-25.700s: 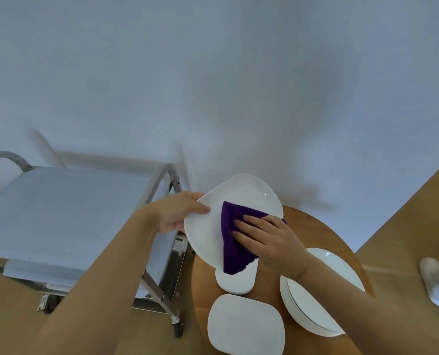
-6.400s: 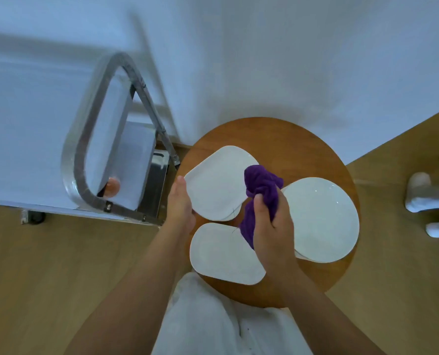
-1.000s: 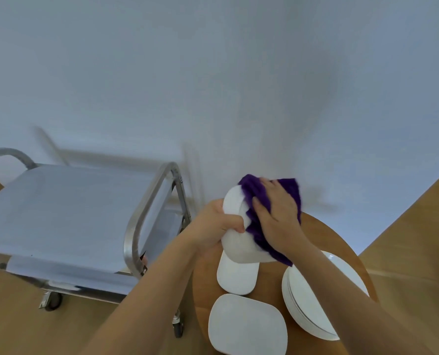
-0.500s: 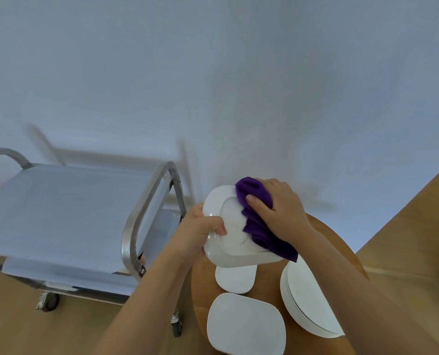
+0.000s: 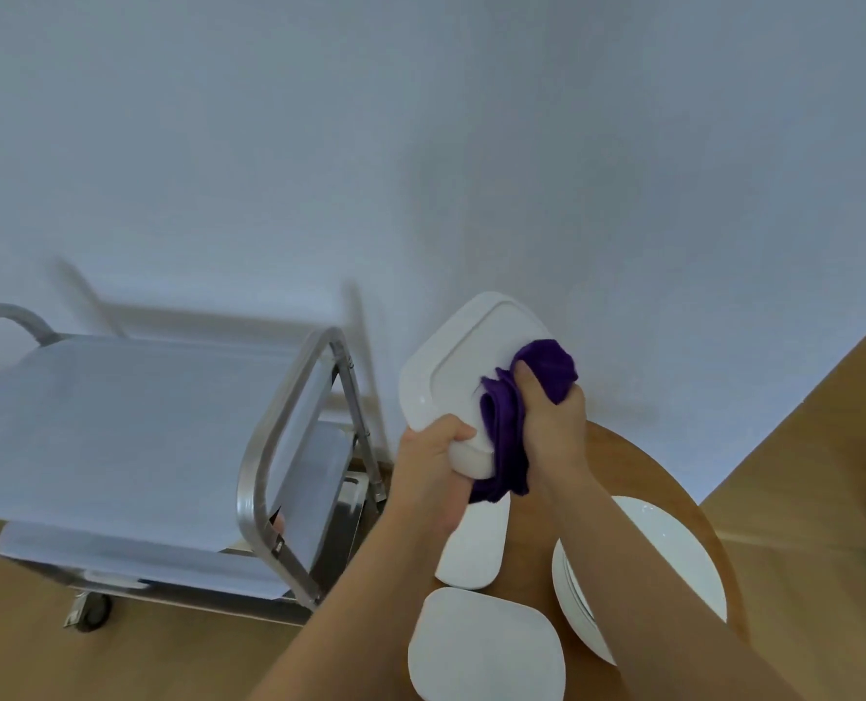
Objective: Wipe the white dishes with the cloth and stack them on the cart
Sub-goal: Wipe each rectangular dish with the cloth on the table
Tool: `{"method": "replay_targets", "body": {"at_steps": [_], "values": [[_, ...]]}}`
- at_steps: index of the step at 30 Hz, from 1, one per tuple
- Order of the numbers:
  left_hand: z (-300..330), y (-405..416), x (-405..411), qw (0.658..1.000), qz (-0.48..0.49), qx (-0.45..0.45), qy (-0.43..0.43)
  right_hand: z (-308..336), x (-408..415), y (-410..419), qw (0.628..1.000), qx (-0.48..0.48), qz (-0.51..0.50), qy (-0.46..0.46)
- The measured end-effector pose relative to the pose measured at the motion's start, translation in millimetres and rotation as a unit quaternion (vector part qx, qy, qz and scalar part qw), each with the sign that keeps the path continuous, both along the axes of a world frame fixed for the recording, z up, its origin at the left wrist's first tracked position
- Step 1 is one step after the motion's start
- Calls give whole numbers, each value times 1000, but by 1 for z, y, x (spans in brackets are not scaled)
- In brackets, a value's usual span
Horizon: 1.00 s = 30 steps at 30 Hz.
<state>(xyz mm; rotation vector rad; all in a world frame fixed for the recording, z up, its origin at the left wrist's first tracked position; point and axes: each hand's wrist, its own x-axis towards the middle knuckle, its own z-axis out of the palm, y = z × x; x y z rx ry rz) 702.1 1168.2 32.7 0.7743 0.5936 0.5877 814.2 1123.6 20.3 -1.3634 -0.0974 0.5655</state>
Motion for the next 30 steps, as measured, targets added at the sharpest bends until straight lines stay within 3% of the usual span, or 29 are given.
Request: {"method": "replay_targets", "body": {"at_steps": [3, 6, 10, 13, 18, 21, 26, 30], "values": [[2, 2, -4, 1000, -26, 0, -17, 4, 2, -5, 999, -1, 33, 8], [9, 25, -23, 983, -154, -46, -88, 8, 17, -20, 993, 4, 96, -65], [15, 40, -23, 963, -247, -103, -27, 15, 23, -29, 953, -36, 244, -174], [17, 39, -13, 976, -199, -87, 30, 16, 18, -24, 936, -70, 233, -255], [14, 38, -5, 992, -109, -53, 33, 9, 6, -16, 895, -193, 179, -361], [12, 35, 2, 998, -46, -43, 25, 1, -13, -17, 870, -217, 102, -430], [1, 22, 16, 998, 43, 2, 54, -14, -51, -7, 891, -228, 20, -393], [-9, 14, 18, 990, 34, 65, 122, -22, -58, -7, 865, -252, 87, -425]]}}
